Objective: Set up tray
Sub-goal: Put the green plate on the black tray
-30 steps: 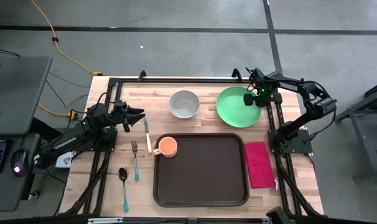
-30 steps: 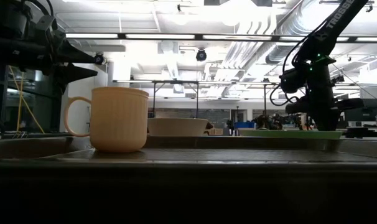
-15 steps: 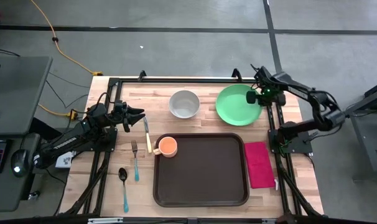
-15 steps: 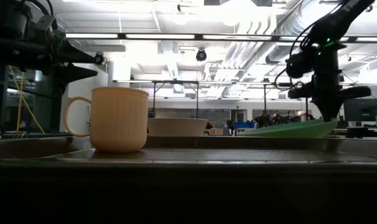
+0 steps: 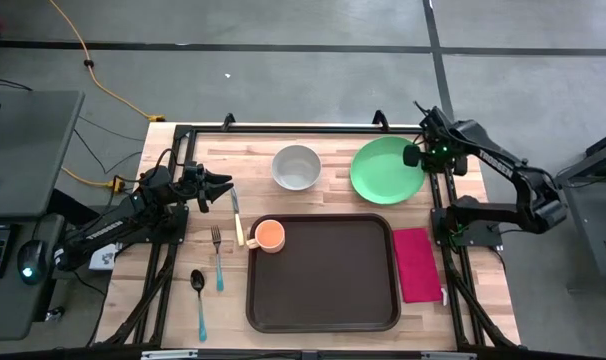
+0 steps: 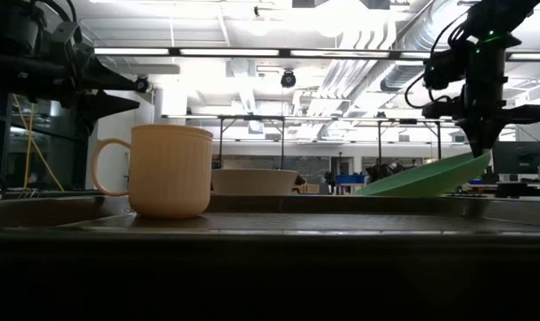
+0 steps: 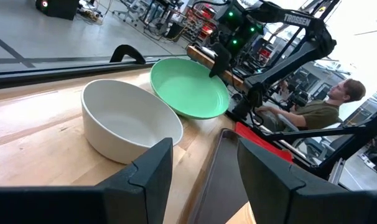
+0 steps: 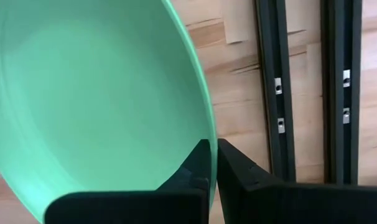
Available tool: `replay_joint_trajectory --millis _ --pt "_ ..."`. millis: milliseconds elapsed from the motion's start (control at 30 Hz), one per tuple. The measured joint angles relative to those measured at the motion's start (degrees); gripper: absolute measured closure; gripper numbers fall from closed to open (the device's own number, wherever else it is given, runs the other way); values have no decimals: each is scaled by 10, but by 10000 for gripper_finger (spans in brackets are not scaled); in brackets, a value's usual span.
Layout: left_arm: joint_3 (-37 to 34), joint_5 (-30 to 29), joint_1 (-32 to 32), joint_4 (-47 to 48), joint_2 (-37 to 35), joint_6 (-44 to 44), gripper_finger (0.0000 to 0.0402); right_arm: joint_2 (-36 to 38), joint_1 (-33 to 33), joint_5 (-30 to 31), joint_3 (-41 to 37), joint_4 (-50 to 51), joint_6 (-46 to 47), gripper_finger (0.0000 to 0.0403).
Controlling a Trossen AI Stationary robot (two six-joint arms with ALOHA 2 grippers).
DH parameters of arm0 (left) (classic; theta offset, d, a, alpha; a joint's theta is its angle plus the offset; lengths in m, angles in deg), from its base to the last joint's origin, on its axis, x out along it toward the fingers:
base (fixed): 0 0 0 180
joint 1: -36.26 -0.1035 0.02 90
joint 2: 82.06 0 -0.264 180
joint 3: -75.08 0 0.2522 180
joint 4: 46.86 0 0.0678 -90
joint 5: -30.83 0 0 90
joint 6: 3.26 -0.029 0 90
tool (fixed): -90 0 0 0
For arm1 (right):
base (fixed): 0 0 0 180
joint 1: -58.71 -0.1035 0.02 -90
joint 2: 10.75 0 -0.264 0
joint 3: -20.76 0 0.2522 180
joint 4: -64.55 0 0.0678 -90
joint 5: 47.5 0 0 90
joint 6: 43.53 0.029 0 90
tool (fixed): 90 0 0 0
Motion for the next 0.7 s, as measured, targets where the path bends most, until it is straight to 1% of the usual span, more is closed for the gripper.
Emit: replay_joint_trajectory --millis 233,533,700 --pt "0 0 0 0 0 0 190 24 0 -11 0 1 11 402" --pt "0 0 0 0 0 0 190 26 0 -36 0 3 17 402" --pt "0 0 0 0 0 0 190 26 0 -68 0 5 22 403"
